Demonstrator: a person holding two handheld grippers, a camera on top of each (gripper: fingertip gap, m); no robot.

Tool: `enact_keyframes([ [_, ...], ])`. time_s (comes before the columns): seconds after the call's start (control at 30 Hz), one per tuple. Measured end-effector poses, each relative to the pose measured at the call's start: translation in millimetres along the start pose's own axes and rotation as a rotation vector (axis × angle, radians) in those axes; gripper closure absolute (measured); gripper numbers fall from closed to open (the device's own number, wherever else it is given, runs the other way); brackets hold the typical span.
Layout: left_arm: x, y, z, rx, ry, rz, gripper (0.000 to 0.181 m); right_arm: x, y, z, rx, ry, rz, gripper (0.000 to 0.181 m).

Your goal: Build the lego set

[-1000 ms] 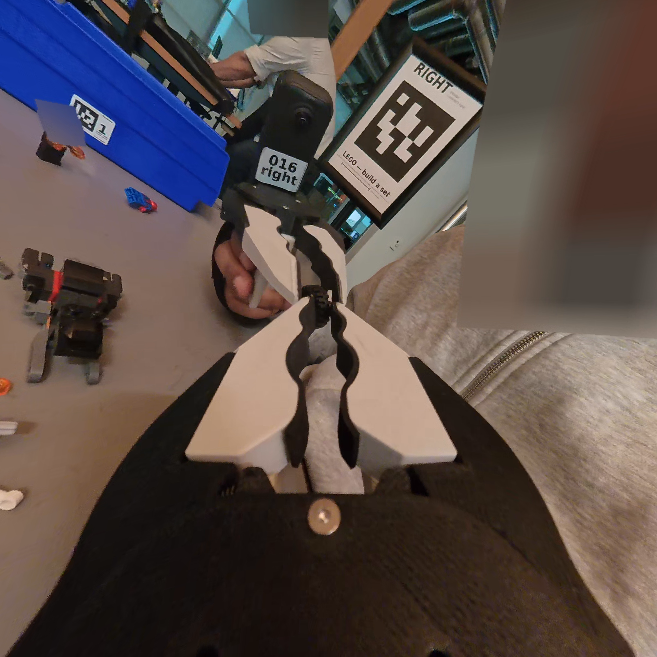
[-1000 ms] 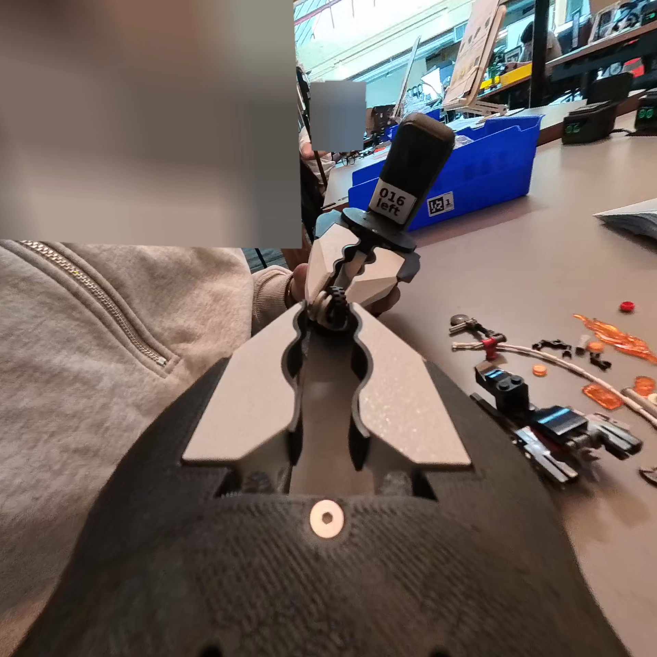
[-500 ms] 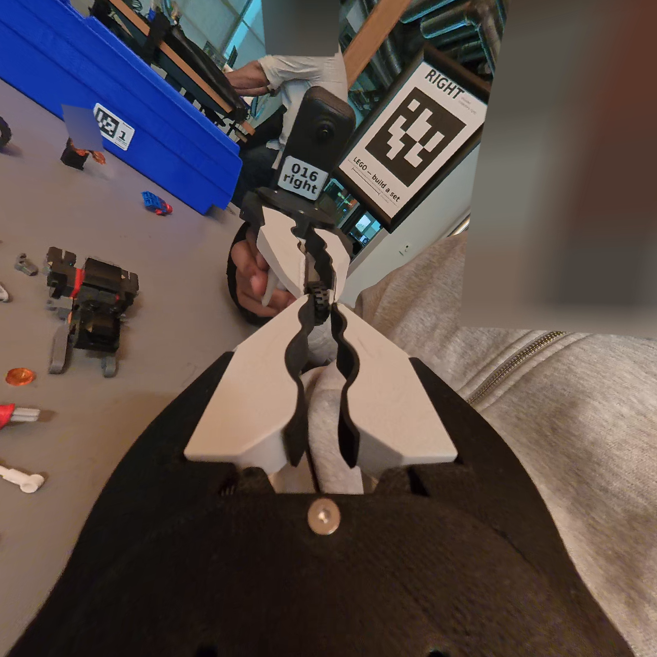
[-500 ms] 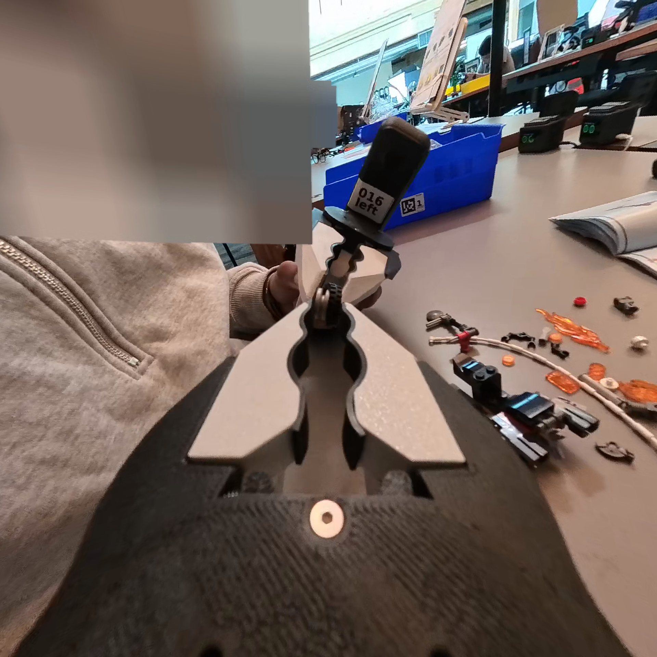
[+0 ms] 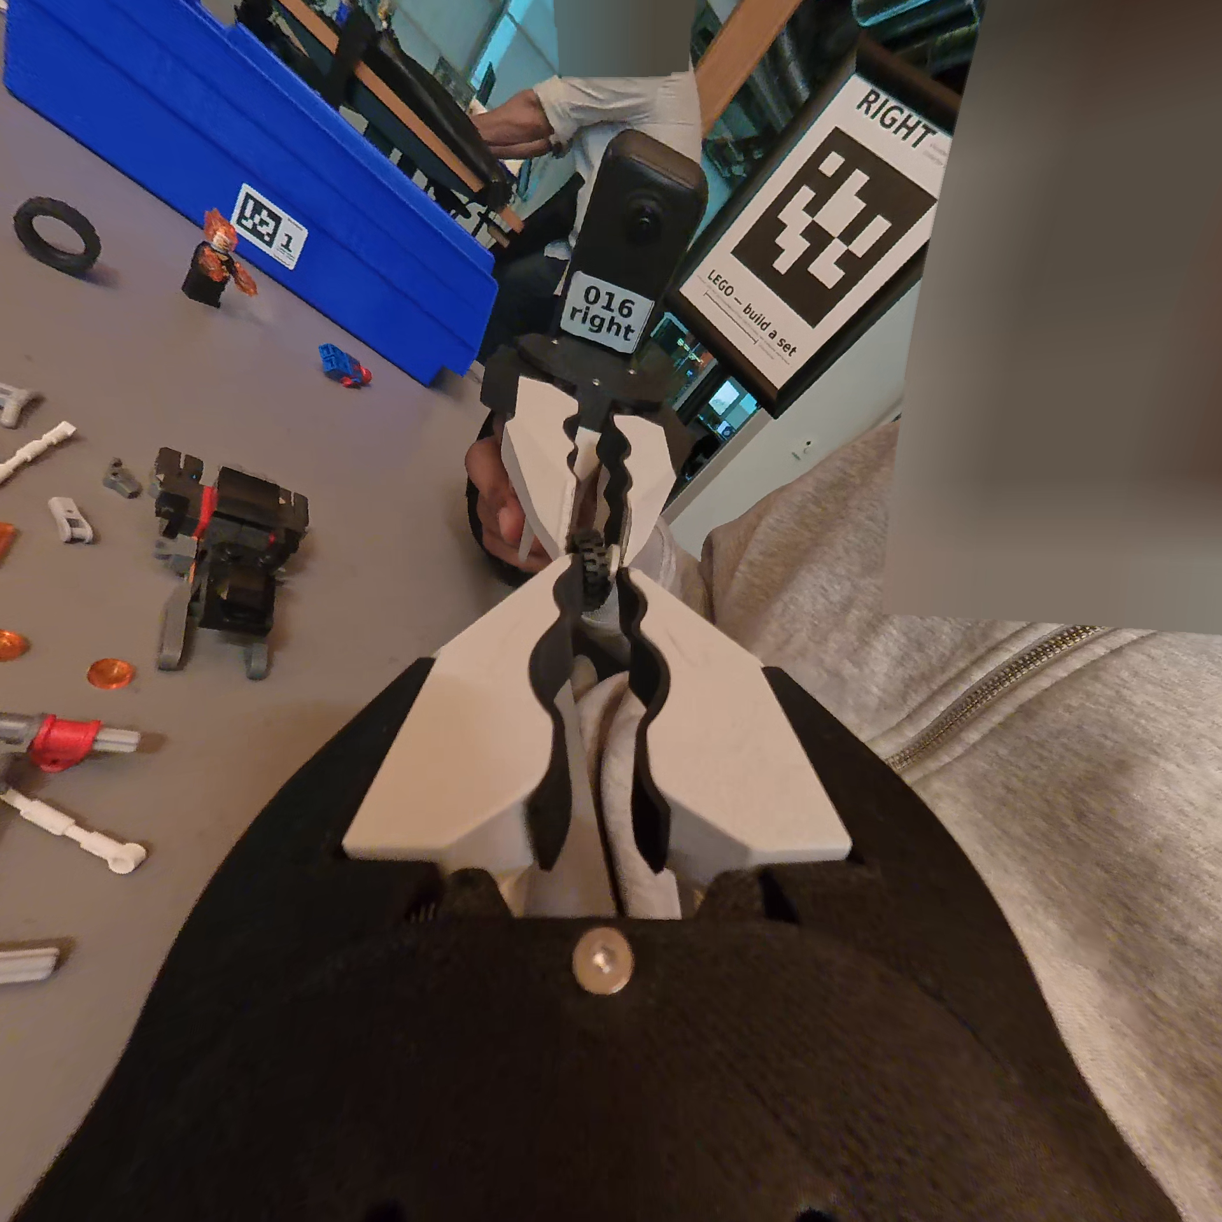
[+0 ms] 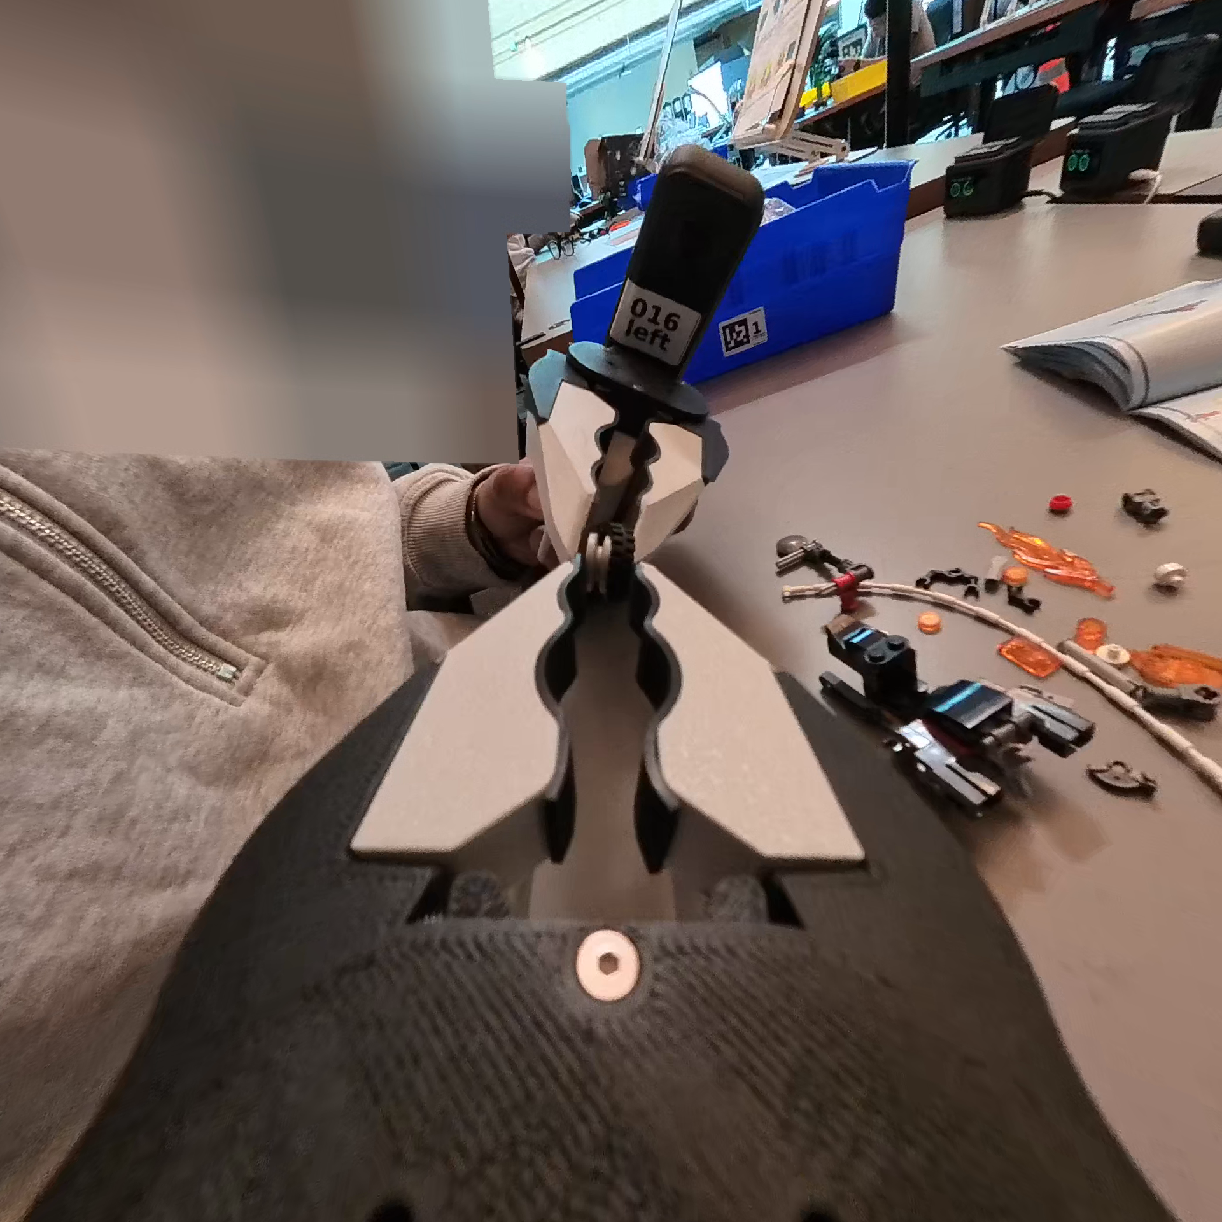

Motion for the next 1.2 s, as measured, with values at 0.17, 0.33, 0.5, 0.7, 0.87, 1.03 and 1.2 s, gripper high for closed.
enact_keyframes([
  [0.17,0.6,0.4,-1.5,0.006,-0.007,0.002,0.176,-0.1,0.7,1.4,0.007,0.009,0.003,0.17],
  [0.33,1.3,0.7,-2.6,0.002,-0.01,0.007,0.175,-0.2,0.6,2.8,0.005,0.02,0.014,0.17],
  [0.5,5.8,0.5,-2.1,-0.008,-0.077,0.01,0.165,-2.1,0.7,4.9,0.012,0.06,0.03,0.17],
  [0.7,5.3,-0.7,-2.3,-0.018,-0.084,-0.002,0.161,-0.9,1.9,6.7,0.03,0.067,0.053,0.17],
  [0.87,3.2,0.9,-4.9,0.006,-0.09,-0.028,0.168,1.1,4.0,3.8,0.062,0.07,0.067,0.17],
  [1.03,0.6,0.6,-3.9,0.0,-0.075,-0.045,0.173,1.1,2.9,4.4,0.041,0.062,0.053,0.17],
  [1.2,-0.9,1.4,-3.9,0.003,-0.07,-0.057,0.175,1.0,3.5,3.3,0.046,0.045,0.023,0.17],
])
Point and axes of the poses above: each gripper's, where its closed fingertips meet, z back along the fingers, y out of its underside, x = y × z across the jaws, the point moved 8 cm from there along z, back along the fingers, and after that the axes turned 1 degree about x, right-handed, at the moved point
